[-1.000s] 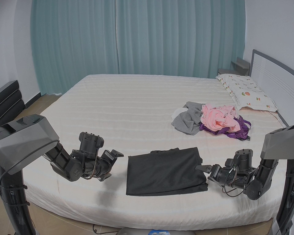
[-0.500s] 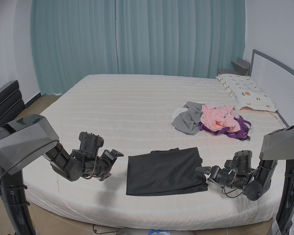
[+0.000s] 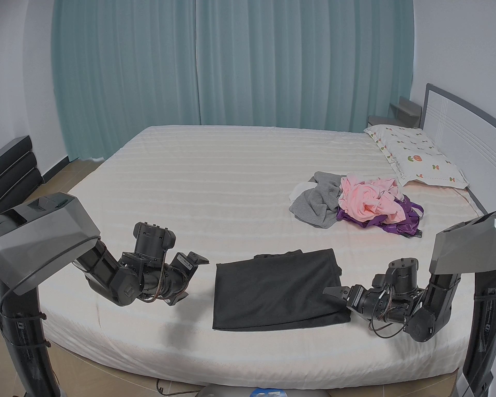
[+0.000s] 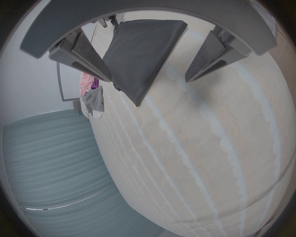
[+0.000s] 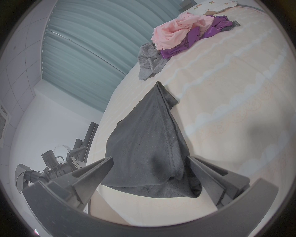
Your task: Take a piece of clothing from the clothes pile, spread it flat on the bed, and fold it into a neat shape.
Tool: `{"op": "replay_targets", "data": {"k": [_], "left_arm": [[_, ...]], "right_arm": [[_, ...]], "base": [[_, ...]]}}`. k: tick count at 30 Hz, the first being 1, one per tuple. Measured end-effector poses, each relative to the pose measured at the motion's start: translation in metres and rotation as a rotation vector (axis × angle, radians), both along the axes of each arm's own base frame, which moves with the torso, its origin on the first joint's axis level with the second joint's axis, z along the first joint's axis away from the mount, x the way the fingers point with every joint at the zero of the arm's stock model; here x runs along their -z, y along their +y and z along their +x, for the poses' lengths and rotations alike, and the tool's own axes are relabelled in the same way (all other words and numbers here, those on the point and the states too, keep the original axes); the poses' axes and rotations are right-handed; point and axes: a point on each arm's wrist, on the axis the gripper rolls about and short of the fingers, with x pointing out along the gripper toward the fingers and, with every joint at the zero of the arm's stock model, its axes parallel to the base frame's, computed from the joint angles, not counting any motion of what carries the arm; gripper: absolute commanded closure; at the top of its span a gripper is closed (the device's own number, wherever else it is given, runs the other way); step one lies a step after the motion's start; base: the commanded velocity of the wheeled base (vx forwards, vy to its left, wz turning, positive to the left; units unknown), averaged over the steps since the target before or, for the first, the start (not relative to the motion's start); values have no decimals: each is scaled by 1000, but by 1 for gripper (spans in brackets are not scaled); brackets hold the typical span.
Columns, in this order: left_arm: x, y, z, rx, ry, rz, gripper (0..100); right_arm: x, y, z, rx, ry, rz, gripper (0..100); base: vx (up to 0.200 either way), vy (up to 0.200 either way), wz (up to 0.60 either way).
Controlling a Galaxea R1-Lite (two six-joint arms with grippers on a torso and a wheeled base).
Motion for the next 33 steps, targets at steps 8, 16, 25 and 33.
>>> {"op": "replay_targets", "data": {"k": [8,16,25,33], "left_arm": [[0,0,0,1,0,0,0],[1,0,0,-1,2,1,0],[1,1,-1,-4,6,0,0],[1,1,-1,-2,6,1,0]], "right_arm": [[3,-5,1,22,2,-24,100],[6,-8,-9,7,13,-77,100],[4,-12,-16,10,24,-83,100],[4,-12,-18,7,31,-86,0]], "base": [[0,0,0],[0,0,0],[0,0,0],[0,0,0]]}}
